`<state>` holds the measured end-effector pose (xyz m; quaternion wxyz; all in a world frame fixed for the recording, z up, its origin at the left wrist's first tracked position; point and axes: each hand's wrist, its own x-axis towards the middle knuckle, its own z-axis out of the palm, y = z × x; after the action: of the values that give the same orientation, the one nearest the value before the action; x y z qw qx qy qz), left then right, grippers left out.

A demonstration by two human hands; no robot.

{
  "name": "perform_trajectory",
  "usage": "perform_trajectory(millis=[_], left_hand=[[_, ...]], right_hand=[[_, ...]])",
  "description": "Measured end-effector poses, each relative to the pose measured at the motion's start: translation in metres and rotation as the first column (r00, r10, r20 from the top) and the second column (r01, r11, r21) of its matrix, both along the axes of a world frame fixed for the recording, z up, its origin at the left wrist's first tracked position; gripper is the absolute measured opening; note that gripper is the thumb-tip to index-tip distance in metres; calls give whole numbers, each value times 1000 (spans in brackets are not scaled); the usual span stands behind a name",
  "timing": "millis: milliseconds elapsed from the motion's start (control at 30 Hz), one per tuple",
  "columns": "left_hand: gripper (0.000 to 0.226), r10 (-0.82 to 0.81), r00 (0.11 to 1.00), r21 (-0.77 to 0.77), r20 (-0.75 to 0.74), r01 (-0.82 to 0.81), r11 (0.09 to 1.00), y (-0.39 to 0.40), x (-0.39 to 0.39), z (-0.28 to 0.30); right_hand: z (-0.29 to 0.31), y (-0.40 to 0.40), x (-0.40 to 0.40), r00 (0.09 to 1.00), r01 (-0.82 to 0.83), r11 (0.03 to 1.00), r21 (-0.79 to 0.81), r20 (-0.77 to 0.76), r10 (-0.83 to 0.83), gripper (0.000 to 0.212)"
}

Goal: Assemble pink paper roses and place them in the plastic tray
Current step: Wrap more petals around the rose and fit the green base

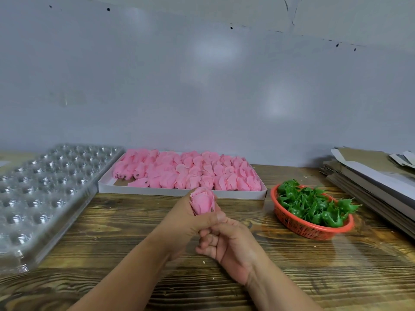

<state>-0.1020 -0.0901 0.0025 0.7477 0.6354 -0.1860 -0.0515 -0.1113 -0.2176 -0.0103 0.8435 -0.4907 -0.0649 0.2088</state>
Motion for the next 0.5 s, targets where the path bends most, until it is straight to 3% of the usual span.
perform_trajectory(millis=[200,500], left_hand=[[31,-14,998,19,-58,16,1000,4,0,2],[36,-87,994,-36,-63,85,996,6,-2,4]], right_hand=[[-1,0,2,1000,-15,999,48,-5,16,25],[-1,0,2,1000,-5,1000,19,-1,5,16]])
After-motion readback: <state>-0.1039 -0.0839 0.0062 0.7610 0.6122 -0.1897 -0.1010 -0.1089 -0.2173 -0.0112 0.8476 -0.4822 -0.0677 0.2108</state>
